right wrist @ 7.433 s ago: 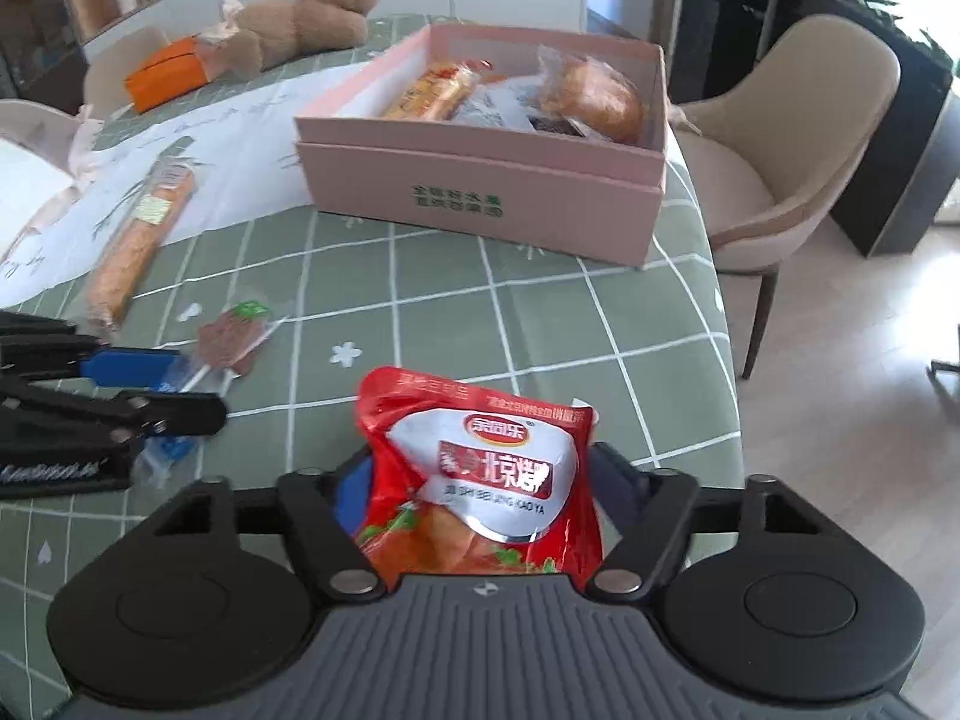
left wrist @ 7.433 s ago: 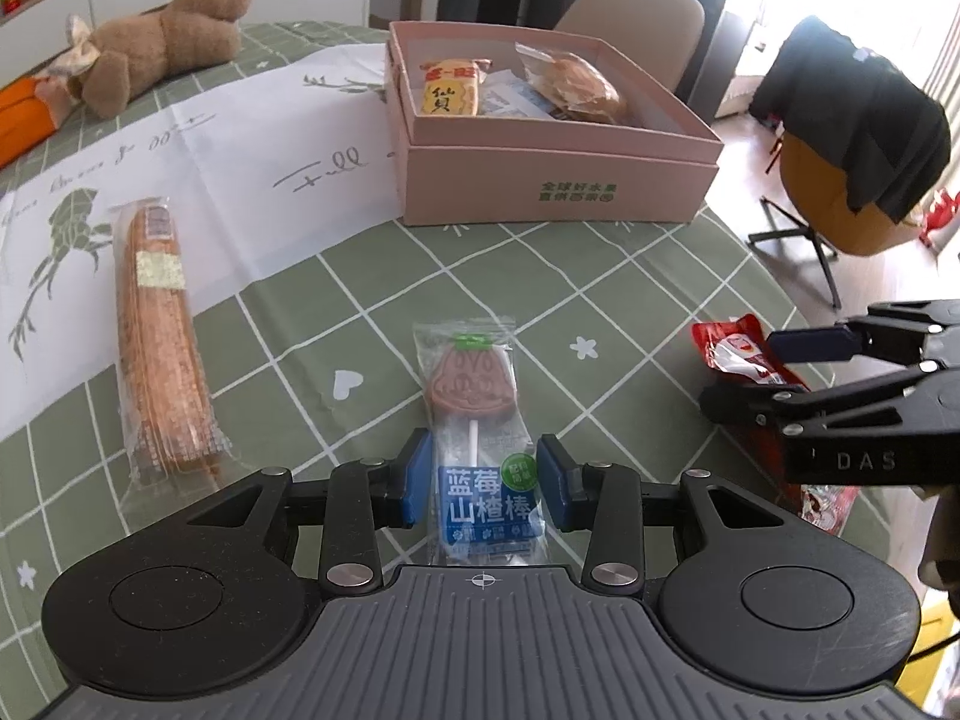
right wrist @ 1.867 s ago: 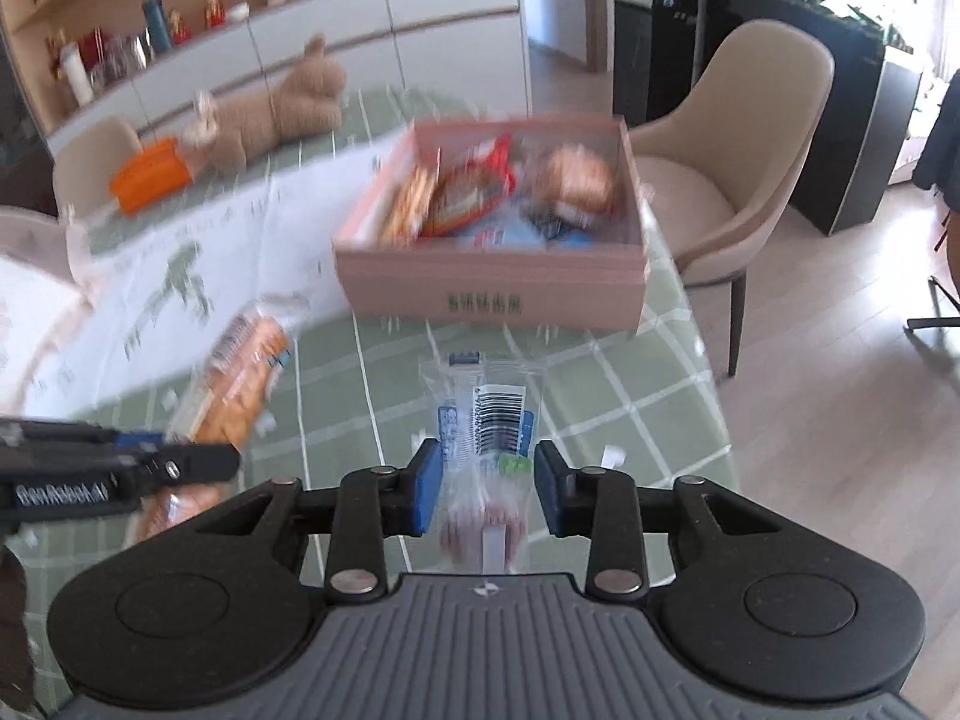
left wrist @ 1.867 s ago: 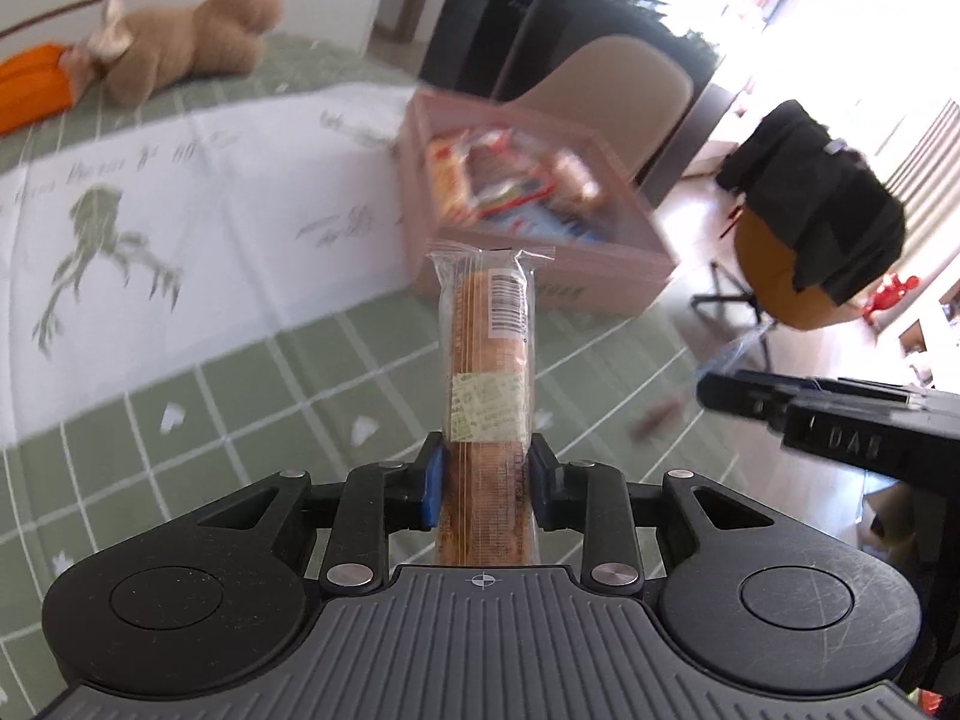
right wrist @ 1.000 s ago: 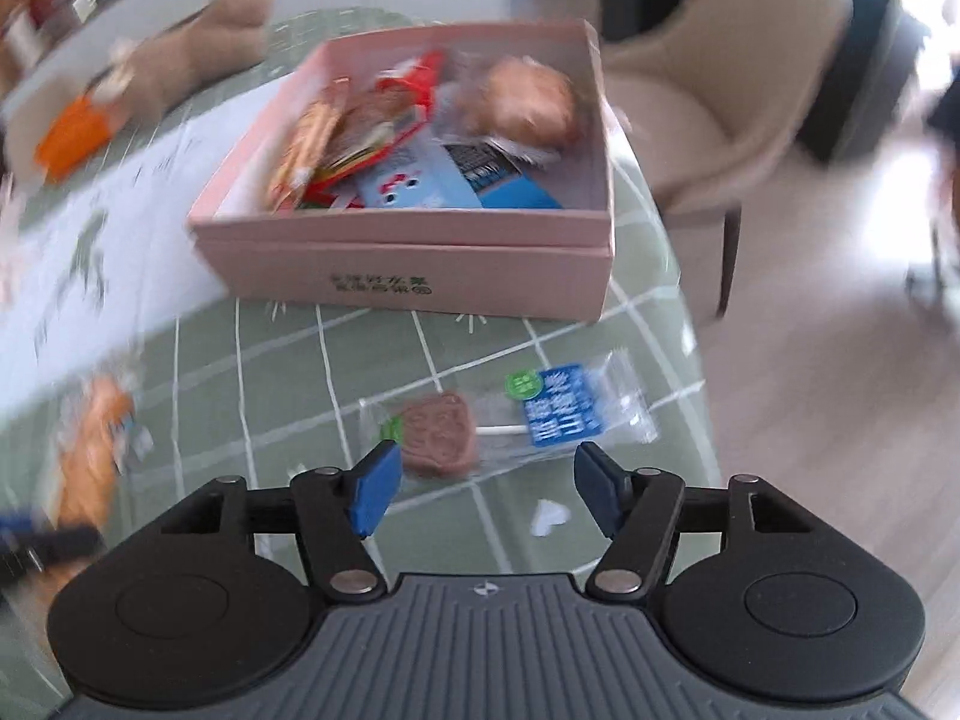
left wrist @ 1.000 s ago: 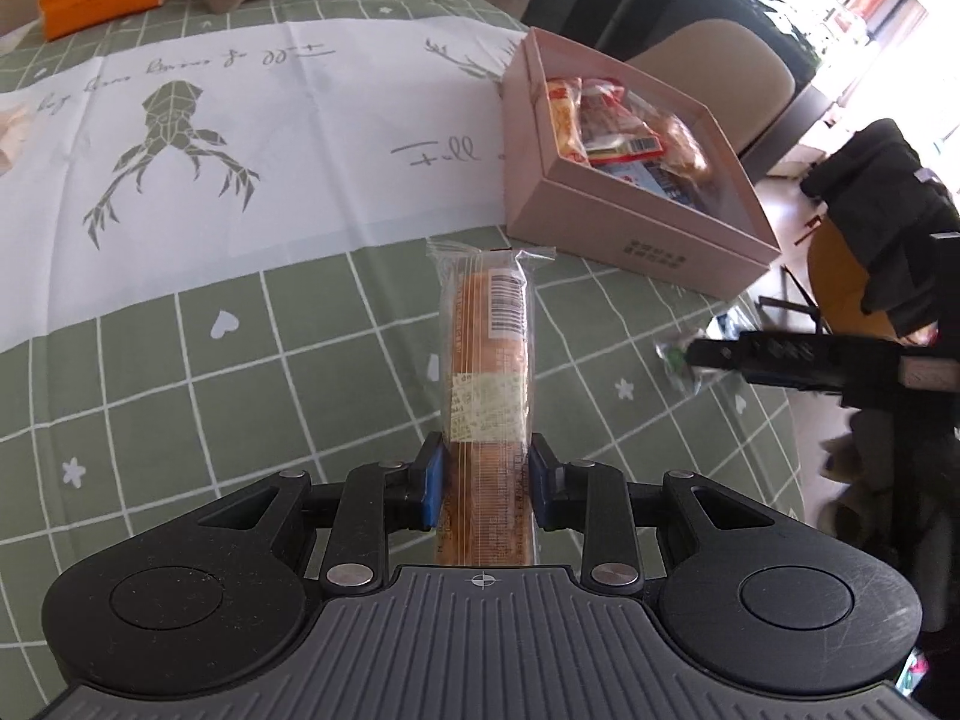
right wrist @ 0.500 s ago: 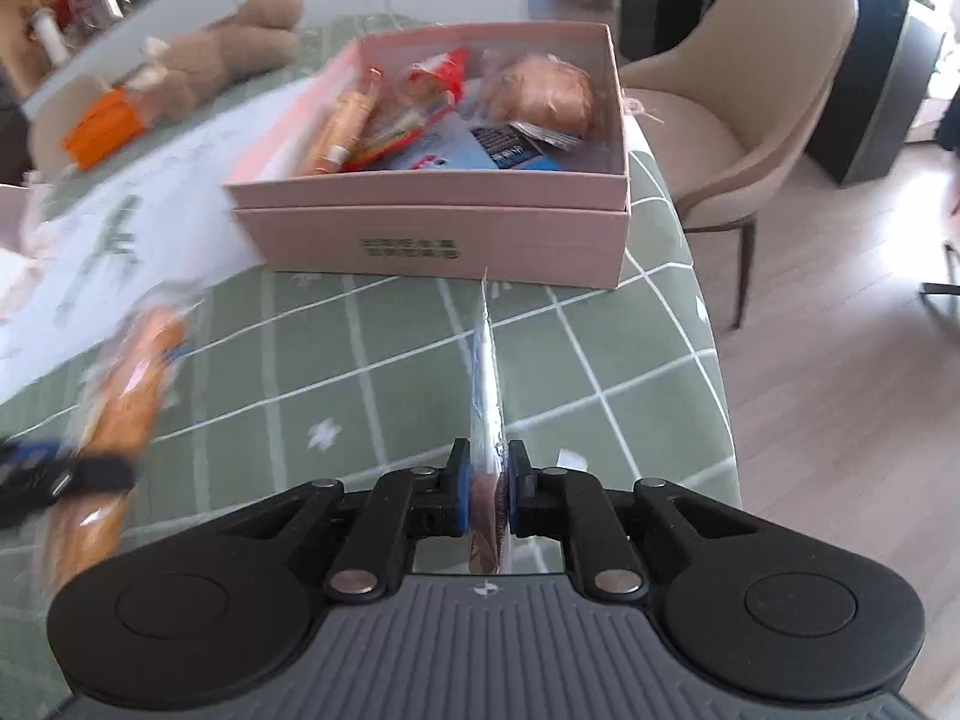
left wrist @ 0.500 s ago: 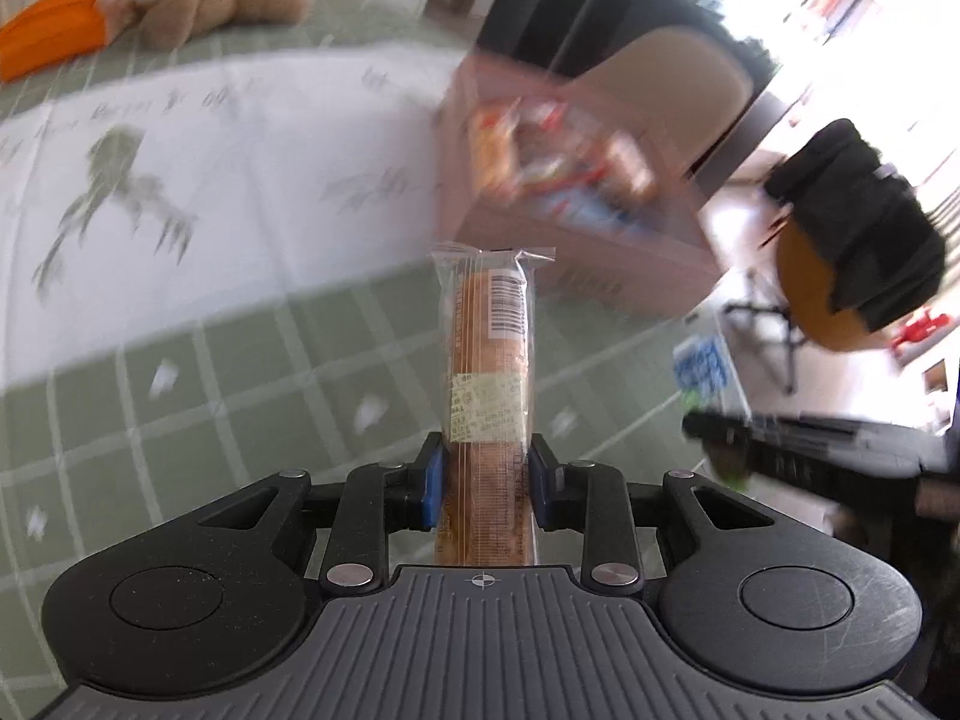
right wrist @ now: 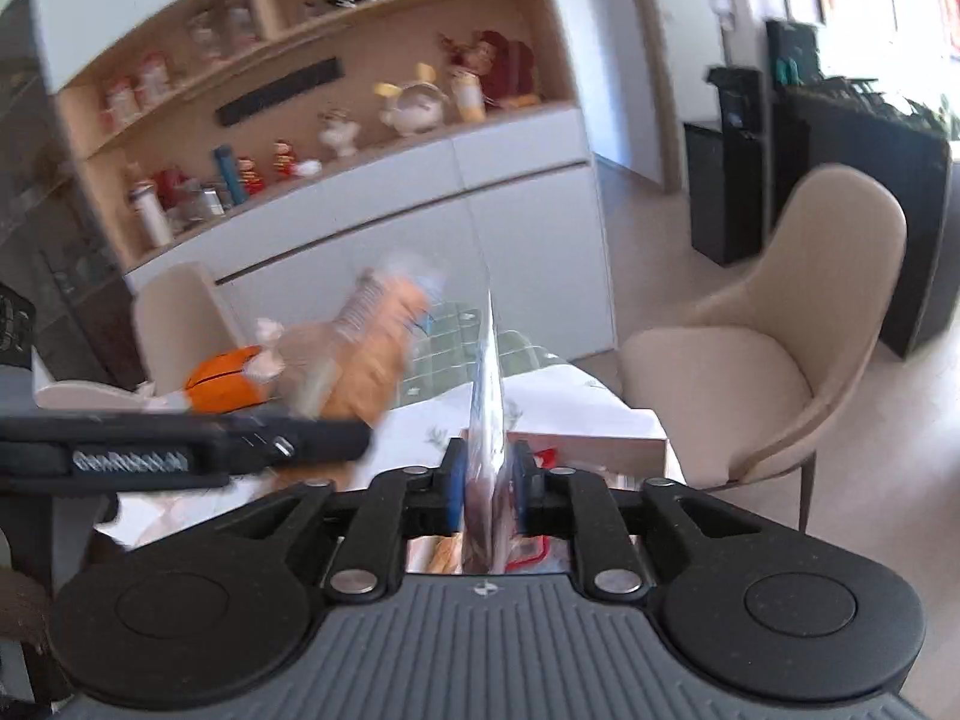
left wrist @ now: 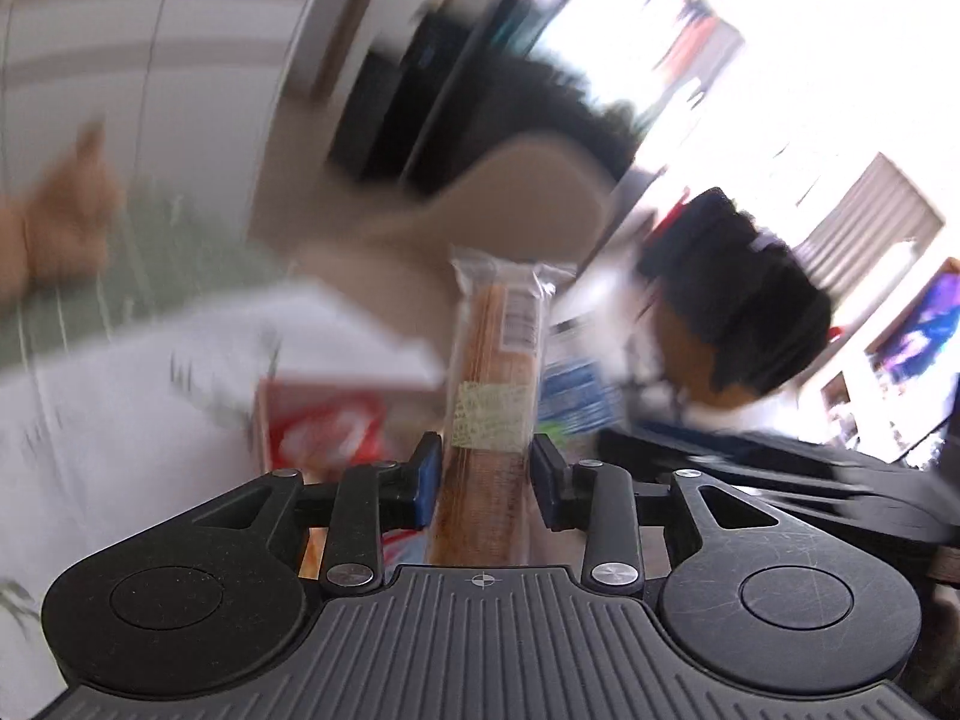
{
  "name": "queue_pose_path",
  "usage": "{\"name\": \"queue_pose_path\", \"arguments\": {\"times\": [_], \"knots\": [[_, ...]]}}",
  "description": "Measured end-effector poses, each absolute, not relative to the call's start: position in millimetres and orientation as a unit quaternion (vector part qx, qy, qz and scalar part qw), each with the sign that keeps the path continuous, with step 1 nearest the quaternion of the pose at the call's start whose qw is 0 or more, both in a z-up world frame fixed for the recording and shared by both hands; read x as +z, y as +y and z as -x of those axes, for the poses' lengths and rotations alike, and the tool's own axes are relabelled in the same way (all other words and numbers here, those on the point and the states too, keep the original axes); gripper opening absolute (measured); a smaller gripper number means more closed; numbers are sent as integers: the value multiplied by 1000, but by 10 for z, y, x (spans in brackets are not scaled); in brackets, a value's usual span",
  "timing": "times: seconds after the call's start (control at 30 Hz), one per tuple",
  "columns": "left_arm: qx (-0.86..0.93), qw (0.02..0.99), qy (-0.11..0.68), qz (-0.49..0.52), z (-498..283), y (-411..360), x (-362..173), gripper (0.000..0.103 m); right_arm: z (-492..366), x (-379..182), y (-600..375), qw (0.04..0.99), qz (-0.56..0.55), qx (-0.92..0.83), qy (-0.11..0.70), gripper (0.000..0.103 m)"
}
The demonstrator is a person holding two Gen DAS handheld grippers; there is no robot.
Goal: Organize snacks
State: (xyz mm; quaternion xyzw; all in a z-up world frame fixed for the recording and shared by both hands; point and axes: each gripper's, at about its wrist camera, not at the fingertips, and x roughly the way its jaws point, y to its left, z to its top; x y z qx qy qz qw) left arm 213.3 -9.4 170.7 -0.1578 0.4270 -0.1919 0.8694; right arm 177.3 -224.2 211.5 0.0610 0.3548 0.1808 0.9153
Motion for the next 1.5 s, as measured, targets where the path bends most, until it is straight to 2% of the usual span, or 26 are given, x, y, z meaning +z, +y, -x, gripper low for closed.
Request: {"name": "queue_pose_path", "arguments": {"times": [0.03, 0.07, 0.17, 0.27, 0.33, 0.47, 0.57, 0.73, 0.83, 0.9, 0.93, 1.23, 1.5], "knots": [[-174, 866, 446, 146, -2213, -110, 1488, 34, -1859, 1960, -2243, 917, -57, 155, 364, 54], [-162, 864, 456, 137, -2225, -118, 1325, 34, -1896, 1814, -2254, 917, -54, 134, 372, 57], [-151, 858, 461, 168, -1959, 17, 966, 34, -1743, 1422, -2313, 908, -45, 120, 399, 57], [-129, 878, 425, 180, -1467, 176, 874, 34, -1466, 1105, -2281, 905, -25, 102, 412, 57], [-109, 894, 401, 165, -1110, 249, 841, 34, -1249, 931, -2221, 902, -30, 97, 420, 59], [-88, 908, 389, 130, -506, 285, 673, 34, -744, 674, -2057, 896, -59, 88, 431, 70], [-80, 912, 396, 70, -183, 216, 484, 34, -475, 471, -1848, 891, -63, 77, 442, 71], [-82, 920, 381, 31, 27, 179, 205, 34, -189, 246, -1616, 899, -44, 63, 431, 73], [-80, 936, 344, 7, 92, 138, 119, 34, -154, 178, -1509, 907, -10, 44, 418, 83], [-74, 942, 327, -5, 75, 85, 99, 34, -127, 143, -1512, 912, 11, 27, 409, 101], [-72, 944, 322, -13, 63, 56, 83, 35, -136, 125, -1524, 913, 9, 12, 407, 103], [-62, 944, 322, -22, -29, -49, 92, 35, -118, 34, -1617, 936, -3, 15, 351, 103], [-64, 944, 322, -20, -27, -31, 90, 35, -140, 28, -1593, 937, -5, 13, 349, 103]]}}
